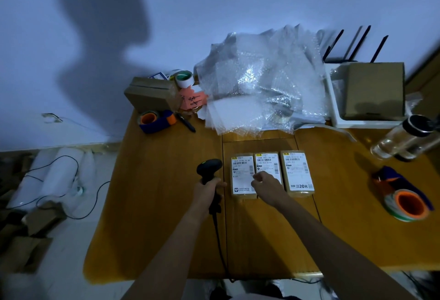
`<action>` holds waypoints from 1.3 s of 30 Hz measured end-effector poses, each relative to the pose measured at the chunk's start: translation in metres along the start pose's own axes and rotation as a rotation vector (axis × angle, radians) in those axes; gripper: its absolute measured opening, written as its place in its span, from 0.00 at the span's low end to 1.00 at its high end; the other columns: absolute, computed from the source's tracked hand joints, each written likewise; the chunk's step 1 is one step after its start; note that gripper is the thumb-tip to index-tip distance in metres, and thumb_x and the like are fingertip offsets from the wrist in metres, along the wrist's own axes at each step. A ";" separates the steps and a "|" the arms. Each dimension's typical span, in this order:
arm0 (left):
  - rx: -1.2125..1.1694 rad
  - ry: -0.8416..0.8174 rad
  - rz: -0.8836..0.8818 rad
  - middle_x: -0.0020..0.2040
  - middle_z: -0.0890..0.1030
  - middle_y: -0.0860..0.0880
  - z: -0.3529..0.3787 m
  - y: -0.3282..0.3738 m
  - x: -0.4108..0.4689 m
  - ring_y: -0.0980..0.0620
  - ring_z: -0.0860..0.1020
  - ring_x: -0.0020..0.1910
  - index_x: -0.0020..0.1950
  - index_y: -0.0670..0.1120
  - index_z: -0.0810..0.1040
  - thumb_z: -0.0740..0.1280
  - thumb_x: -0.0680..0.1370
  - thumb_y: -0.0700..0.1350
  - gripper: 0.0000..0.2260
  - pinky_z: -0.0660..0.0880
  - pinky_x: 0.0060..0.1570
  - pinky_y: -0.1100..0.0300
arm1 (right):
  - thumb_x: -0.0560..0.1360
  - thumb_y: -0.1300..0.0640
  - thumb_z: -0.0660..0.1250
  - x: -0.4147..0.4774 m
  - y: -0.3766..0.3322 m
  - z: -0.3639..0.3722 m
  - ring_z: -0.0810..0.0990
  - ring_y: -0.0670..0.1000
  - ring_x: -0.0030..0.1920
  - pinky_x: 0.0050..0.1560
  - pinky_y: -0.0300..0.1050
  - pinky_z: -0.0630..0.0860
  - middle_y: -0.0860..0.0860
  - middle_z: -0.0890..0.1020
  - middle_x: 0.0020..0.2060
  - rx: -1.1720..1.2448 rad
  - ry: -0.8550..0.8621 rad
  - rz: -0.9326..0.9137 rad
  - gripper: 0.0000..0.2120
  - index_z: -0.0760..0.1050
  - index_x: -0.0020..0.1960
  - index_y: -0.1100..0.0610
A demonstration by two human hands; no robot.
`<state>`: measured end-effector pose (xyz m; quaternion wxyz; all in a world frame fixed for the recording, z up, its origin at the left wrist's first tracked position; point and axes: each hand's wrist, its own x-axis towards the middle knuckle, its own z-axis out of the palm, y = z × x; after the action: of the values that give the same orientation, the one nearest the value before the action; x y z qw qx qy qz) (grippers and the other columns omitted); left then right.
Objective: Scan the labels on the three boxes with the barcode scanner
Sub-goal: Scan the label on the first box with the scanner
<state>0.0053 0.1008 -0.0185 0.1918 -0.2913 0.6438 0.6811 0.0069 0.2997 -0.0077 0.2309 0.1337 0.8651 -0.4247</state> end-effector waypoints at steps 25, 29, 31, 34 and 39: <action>0.025 0.108 -0.116 0.39 0.82 0.43 -0.028 -0.025 -0.005 0.50 0.77 0.28 0.58 0.40 0.83 0.71 0.79 0.45 0.11 0.77 0.30 0.58 | 0.83 0.57 0.61 -0.006 -0.013 0.043 0.79 0.55 0.53 0.46 0.47 0.75 0.59 0.81 0.63 0.196 -0.158 0.161 0.18 0.74 0.71 0.62; 0.047 0.111 -0.094 0.36 0.81 0.43 -0.030 -0.028 -0.010 0.50 0.77 0.28 0.57 0.41 0.84 0.71 0.79 0.46 0.10 0.76 0.30 0.59 | 0.83 0.57 0.62 -0.009 -0.013 0.051 0.77 0.54 0.55 0.46 0.45 0.76 0.58 0.79 0.64 0.190 -0.210 0.197 0.21 0.70 0.75 0.61; 0.043 0.116 -0.098 0.34 0.81 0.43 -0.031 -0.029 -0.010 0.49 0.77 0.28 0.57 0.40 0.83 0.71 0.79 0.46 0.11 0.76 0.31 0.58 | 0.82 0.58 0.63 -0.009 -0.014 0.054 0.76 0.55 0.61 0.55 0.48 0.75 0.58 0.77 0.70 0.205 -0.230 0.172 0.23 0.67 0.77 0.59; 0.038 0.111 -0.104 0.35 0.81 0.43 -0.034 -0.031 -0.011 0.50 0.77 0.28 0.57 0.40 0.83 0.71 0.79 0.46 0.11 0.76 0.30 0.59 | 0.82 0.58 0.64 -0.010 -0.016 0.056 0.77 0.57 0.67 0.60 0.48 0.74 0.58 0.77 0.71 0.234 -0.249 0.152 0.24 0.67 0.77 0.58; 0.022 0.130 -0.115 0.41 0.83 0.41 -0.036 -0.029 -0.009 0.50 0.78 0.28 0.57 0.40 0.83 0.72 0.78 0.45 0.11 0.76 0.30 0.58 | 0.83 0.58 0.63 -0.013 -0.020 0.053 0.75 0.58 0.70 0.61 0.48 0.72 0.58 0.77 0.71 0.285 -0.236 0.163 0.22 0.68 0.77 0.59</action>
<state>0.0362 0.0694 -0.0352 0.1914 -0.3691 0.6444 0.6417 0.0247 0.2450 -0.0162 0.3429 0.1842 0.7495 -0.5354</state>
